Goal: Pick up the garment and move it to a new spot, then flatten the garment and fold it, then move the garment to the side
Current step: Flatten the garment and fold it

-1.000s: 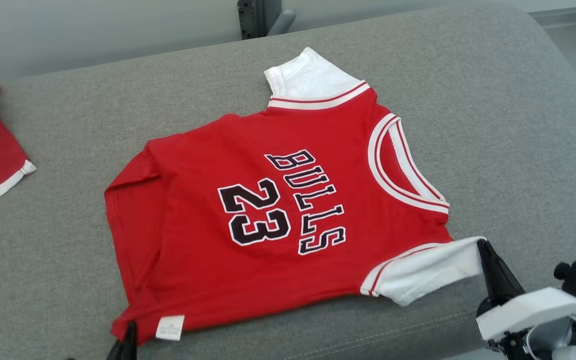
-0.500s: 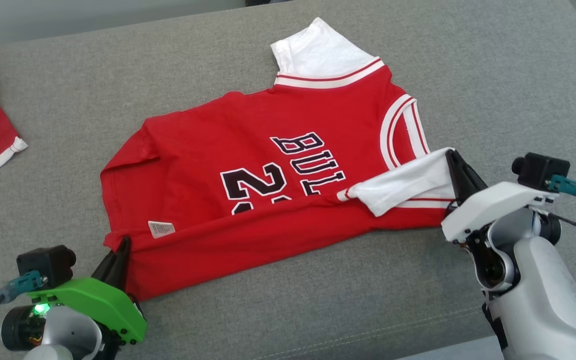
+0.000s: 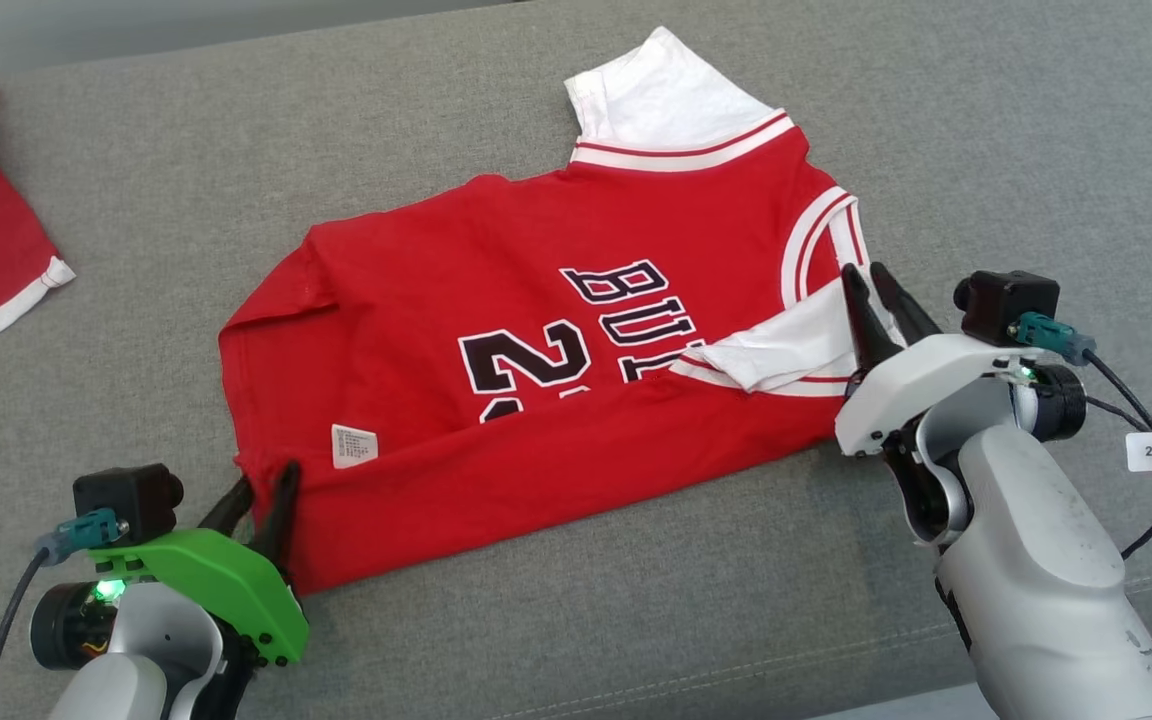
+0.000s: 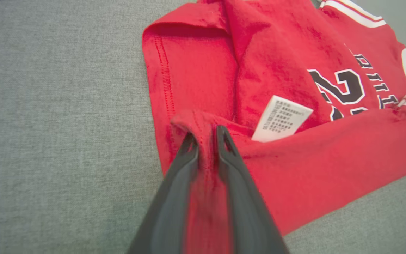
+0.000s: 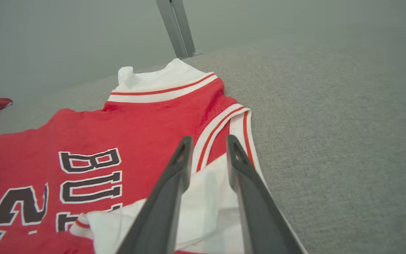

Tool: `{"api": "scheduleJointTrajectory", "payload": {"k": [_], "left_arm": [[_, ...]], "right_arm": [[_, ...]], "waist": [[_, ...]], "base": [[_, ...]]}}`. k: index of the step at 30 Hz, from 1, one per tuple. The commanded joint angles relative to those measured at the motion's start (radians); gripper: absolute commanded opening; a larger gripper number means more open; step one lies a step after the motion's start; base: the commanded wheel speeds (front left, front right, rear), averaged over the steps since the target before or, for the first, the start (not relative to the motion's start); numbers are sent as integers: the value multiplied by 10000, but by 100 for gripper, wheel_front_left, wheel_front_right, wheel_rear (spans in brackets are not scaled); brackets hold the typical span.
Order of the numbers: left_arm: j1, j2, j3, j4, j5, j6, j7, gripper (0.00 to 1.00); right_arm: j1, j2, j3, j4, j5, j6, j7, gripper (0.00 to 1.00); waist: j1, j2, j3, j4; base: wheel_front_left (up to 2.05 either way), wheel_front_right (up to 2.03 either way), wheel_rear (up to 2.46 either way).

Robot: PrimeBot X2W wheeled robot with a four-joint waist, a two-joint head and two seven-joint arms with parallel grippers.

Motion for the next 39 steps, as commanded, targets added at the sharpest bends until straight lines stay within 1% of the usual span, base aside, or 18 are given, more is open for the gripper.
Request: {"api": "scheduleJointTrajectory", "payload": {"k": [1, 5, 8, 10, 12, 15, 16, 17, 20, 22, 27, 31, 32, 33, 34, 35, 37, 39], "left_arm": [[49, -33, 72, 45, -20, 26, -157, 100], [422, 43, 234, -290, 184, 135, -748, 100], [928, 25, 449, -904, 217, 395, -1135, 100], [1365, 17, 507, -1346, 116, 528, -1177, 100], [1771, 40, 472, -1680, -14, 570, -1003, 100], [2109, 145, 335, -1830, -147, 544, -715, 100], [2135, 65, 293, -1804, -301, 506, -587, 100], [2018, 87, 278, -1673, -409, 461, -405, 100], [1728, 205, 146, -1398, -362, 377, -168, 100], [1661, 228, 86, -1279, -342, 370, -58, 100], [1298, 104, -36, -441, -630, 265, 384, 100], [973, -157, -176, 295, -999, -49, 583, 100], [895, -199, -211, 443, -1070, -137, 611, 80], [820, -225, -250, 566, -1107, -210, 605, 44], [752, -260, -295, 685, -1157, -312, 593, 29], [689, -288, -331, 793, -1207, -421, 598, 0], [592, -338, -435, 945, -1253, -623, 704, 0], [601, -232, -423, 814, -1325, -698, 771, 0]], "right_arm": [[113, -128, 57, -21, -402, -10, -372, 100], [585, -512, 79, -610, -1520, -12, -1155, 100], [1320, -546, -251, -1479, -2180, -10, -1291, 100], [1964, -543, -448, -2114, -2455, -12, -969, 100], [2574, -534, -482, -2714, -2664, -12, -426, 100], [3203, -529, -627, -3335, -2677, -12, 607, 100], [3298, -568, -668, -3484, -2807, -12, 903, 100], [3323, -475, -815, -3588, -2767, -12, 1405, 100], [3003, -469, -938, -3424, -3070, -12, 1913, 100], [2893, -479, -900, -3292, -3172, -12, 2062, 100], [2370, -403, -841, -2531, -3091, -12, 2682, 100], [2134, -439, -765, -2086, -2734, -10, 3098, 100], [2100, -430, -787, -1997, -2580, -10, 3187, 38], [2091, -432, -776, -1911, -2435, -9, 3298, 0], [2082, -481, -745, -1855, -2328, -6, 3361, 0], [2085, -554, -725, -1807, -2215, -7, 3420, 0], [2161, -780, -620, -1779, -1868, -16, 3593, 0], [2258, -877, -556, -1972, -1584, -24, 3680, 0]], "waist": [[0, 113, -34, 11], [0, 113, -187, 8], [0, 113, -356, -22], [0, 113, -428, -47], [0, 113, -413, -64], [0, 113, -251, -100], [0, 113, -186, -95], [0, 113, -38, -113], [0, 113, 152, -117], [0, 113, 198, -101], [0, 113, 398, 74], [0, 113, 456, 190], [0, 113, 463, 207], [0, 113, 463, 221], [0, 113, 465, 231], [0, 113, 461, 236], [0, 113, 397, 212], [0, 113, 322, 179]], "base": [[0, 0, 0], [0, 0, 0], [0, 0, 0], [0, 0, 0], [0, 0, 0], [0, 0, 0], [0, 0, 0], [0, 0, 0], [0, 0, 0], [0, 0, 0], [0, 0, 0], [0, 0, 0], [0, 0, 0], [0, 0, 0], [0, 0, 0], [0, 0, 0], [0, 0, 0], [0, 0, 0]]}}
